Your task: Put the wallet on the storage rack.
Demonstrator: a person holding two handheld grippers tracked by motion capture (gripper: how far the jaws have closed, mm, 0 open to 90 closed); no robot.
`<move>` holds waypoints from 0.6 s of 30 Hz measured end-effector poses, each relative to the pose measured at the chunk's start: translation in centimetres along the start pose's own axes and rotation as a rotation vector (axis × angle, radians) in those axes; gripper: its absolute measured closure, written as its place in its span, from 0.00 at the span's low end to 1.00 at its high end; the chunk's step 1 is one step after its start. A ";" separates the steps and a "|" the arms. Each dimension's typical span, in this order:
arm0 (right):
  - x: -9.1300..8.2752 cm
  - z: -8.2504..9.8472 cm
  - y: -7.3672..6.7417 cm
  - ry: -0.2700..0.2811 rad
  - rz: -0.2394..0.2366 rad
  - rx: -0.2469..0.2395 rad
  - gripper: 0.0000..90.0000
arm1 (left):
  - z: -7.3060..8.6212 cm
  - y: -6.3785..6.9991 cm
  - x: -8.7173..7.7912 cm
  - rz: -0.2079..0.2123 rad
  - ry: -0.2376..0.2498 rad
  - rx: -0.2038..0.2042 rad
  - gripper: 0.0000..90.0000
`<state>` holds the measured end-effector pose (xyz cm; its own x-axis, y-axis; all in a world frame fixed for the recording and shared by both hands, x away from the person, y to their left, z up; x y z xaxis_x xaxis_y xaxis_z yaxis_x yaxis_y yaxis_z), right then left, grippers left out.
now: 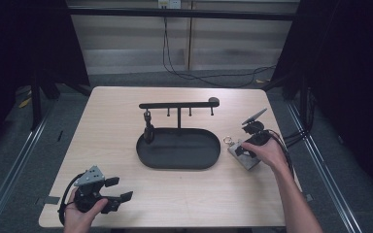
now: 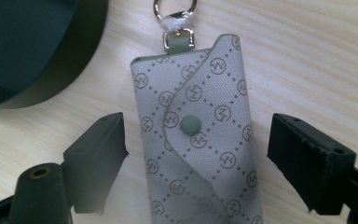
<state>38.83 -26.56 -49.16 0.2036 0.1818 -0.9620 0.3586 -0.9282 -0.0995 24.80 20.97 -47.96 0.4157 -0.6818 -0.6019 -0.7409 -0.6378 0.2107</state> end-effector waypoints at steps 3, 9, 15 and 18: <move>0.6 0.0 0.2 -0.017 0.005 -0.007 0.22 | 0.0 0.1 0.0 -0.004 -0.007 0.009 0.26; 1.5 -0.2 0.0 -0.045 0.017 -0.024 0.23 | 0.0 0.1 0.1 -0.002 -0.007 0.005 0.26; 2.4 -0.3 -0.5 -0.079 0.044 -0.040 0.26 | 0.0 0.0 0.2 0.009 -0.007 -0.001 0.26; 2.6 -0.3 -0.5 -0.092 0.053 -0.043 0.27 | 0.0 0.0 0.2 0.006 -0.009 -0.001 0.26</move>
Point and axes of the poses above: each handheld gripper's, and its own axes: x roughly forward along the jaws, z roughly out of its underside, y roughly to its right, the point moved 4 cm from there along x, roughly forward along the jaws, and after that the axes turned 1 degree about x, right-handed, at the moved point
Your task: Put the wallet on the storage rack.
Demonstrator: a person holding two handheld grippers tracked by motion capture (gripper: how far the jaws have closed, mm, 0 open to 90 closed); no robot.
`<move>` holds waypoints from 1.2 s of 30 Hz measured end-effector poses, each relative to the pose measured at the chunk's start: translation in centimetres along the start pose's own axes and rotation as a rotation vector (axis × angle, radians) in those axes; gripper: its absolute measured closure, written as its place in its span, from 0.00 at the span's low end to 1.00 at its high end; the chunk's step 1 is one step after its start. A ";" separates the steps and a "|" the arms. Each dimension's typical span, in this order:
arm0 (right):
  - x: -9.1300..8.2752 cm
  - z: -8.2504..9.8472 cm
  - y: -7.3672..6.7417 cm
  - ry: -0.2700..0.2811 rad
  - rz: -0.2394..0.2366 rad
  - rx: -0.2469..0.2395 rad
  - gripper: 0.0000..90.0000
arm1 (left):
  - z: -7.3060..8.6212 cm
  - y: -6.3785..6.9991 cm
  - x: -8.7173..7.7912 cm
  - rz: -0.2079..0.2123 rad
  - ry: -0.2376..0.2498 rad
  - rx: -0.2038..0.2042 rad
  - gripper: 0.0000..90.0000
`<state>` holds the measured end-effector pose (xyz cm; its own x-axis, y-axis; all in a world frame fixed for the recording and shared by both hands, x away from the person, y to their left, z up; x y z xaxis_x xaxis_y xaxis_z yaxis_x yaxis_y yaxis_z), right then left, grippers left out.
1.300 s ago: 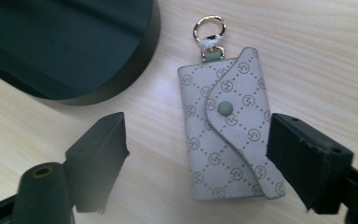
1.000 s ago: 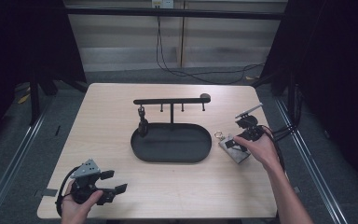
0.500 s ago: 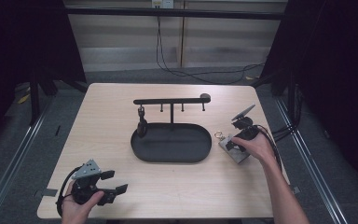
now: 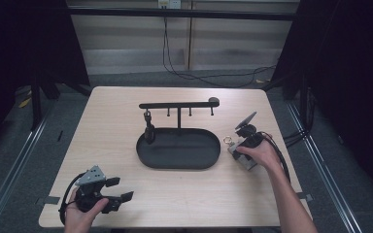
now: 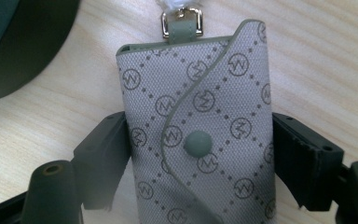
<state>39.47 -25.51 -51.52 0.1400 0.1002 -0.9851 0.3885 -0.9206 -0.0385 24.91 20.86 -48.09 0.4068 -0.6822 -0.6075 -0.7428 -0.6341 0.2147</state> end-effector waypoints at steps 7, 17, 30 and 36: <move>0.0 -0.1 0.0 -0.008 0.010 0.019 0.31 | 0.0 0.0 0.1 0.001 -0.003 -0.005 0.26; -0.3 -0.5 0.0 -0.022 0.020 0.050 0.35 | 0.1 -0.2 0.1 -0.005 -0.007 -0.010 0.26; -2.4 -0.6 0.1 0.019 -0.021 0.102 0.36 | 0.0 0.0 0.0 -0.005 -0.012 0.003 0.26; -3.1 -0.2 0.5 0.029 -0.029 0.123 0.36 | 0.0 -0.1 0.2 0.000 -0.016 0.003 0.26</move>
Point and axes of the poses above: each handheld gripper's, and its own axes: x roughly forward along the jaws, z roughly out of its underside, y roughly to its right, the point moved 4 cm from there along x, roughly forward along the jaws, and after that the axes turned 1 degree about x, right-handed, at the moved point
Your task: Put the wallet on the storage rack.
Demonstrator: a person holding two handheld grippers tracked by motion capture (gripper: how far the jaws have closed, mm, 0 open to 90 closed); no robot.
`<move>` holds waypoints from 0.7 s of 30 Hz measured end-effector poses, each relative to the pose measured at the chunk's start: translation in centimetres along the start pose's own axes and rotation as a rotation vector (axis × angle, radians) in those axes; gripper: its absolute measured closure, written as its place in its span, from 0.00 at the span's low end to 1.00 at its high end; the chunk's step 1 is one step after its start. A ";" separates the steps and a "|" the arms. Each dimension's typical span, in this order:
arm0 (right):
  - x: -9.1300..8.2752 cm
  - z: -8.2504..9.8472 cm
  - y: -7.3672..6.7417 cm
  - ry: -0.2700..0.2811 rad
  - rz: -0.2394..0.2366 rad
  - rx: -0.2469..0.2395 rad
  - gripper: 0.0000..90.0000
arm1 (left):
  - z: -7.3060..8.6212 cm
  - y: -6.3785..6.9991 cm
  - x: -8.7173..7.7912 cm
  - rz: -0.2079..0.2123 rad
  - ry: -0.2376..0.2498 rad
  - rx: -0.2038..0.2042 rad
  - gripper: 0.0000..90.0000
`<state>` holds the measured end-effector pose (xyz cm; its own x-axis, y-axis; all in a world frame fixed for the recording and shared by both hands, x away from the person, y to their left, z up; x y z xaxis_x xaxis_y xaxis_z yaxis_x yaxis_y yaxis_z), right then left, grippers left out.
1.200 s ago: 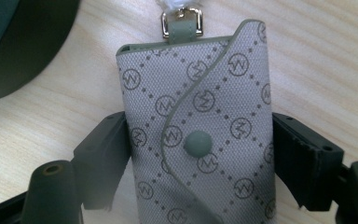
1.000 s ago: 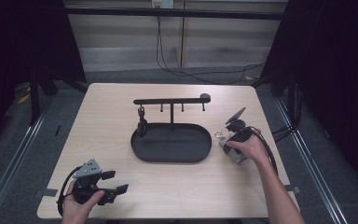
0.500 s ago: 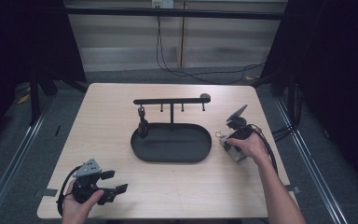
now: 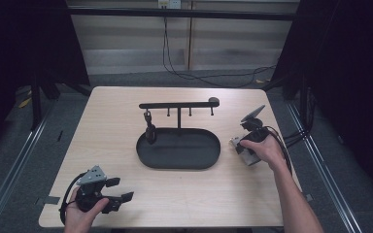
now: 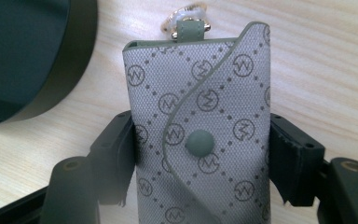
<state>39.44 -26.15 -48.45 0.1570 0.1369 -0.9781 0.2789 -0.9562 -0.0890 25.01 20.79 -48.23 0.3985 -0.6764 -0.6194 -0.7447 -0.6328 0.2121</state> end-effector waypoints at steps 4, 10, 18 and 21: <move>-0.4 0.2 0.3 0.010 -0.010 0.011 0.36 | 0.0 0.0 0.1 -0.002 -0.002 0.000 0.26; -1.4 0.1 0.2 0.016 -0.001 0.001 0.36 | 0.0 0.0 0.0 -0.005 -0.002 0.003 0.26; -2.8 -0.5 -0.4 0.014 0.007 -0.025 0.36 | 0.1 0.0 0.1 0.002 -0.005 0.002 0.26; -3.4 -0.8 -0.5 0.006 0.010 -0.028 0.36 | 0.1 0.0 0.2 0.005 -0.014 0.003 0.26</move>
Point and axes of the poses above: each handheld gripper's, and its own axes: x roughly forward along the jaws, z roughly out of its underside, y roughly to its right, the point moved 4 cm from there along x, roughly forward along the jaws, and after that the axes turned 1 degree about x, right-handed, at the moved point
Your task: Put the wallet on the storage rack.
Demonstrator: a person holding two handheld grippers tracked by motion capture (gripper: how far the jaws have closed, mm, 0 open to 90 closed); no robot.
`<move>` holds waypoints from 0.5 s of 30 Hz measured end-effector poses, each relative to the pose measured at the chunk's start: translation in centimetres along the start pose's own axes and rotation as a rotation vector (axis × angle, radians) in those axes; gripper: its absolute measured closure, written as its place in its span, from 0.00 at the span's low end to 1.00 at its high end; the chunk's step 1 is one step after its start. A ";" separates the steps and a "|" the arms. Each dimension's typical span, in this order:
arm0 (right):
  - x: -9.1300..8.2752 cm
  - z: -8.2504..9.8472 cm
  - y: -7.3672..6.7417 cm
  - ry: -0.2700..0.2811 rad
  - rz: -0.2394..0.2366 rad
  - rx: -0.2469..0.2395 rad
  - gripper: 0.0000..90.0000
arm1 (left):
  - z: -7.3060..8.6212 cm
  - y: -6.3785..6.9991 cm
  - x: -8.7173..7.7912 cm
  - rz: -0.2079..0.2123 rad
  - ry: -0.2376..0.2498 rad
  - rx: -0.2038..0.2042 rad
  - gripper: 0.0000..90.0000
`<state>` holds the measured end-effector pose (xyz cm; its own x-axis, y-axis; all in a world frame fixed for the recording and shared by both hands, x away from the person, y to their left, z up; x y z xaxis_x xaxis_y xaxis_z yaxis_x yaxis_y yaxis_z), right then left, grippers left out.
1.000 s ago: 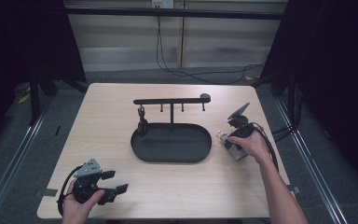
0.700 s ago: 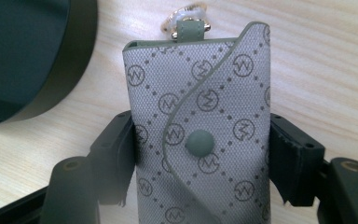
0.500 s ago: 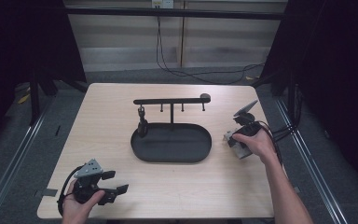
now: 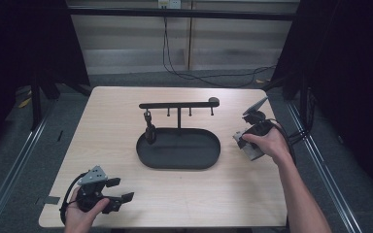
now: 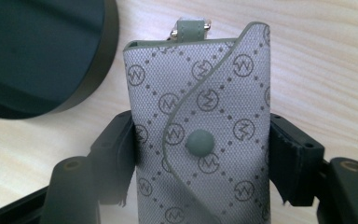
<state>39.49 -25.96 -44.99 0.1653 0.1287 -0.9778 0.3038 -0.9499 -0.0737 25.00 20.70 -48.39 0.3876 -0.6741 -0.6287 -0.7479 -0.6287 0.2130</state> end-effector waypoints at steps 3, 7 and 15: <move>-0.8 -0.2 -0.2 -0.023 0.009 -0.009 0.36 | 0.0 0.0 0.0 -0.003 -0.002 0.000 0.26; -1.5 -0.4 -0.4 -0.029 0.013 -0.016 0.36 | 0.0 0.0 0.0 -0.001 -0.005 0.002 0.26; -2.7 -0.9 -0.9 -0.029 0.008 -0.014 0.36 | 0.0 0.0 0.1 -0.003 -0.005 -0.003 0.26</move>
<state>39.64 -25.21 -42.15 0.1410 0.1127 -0.9836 0.3154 -0.9468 -0.0633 25.02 20.63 -48.44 0.3870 -0.6701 -0.6334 -0.7449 -0.6321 0.2136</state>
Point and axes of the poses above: each handheld gripper's, and its own axes: x roughly forward along the jaws, z roughly out of its underside, y roughly to its right, the point moved 4 cm from there along x, roughly forward along the jaws, and after that the axes turned 1 degree about x, right-handed, at the moved point
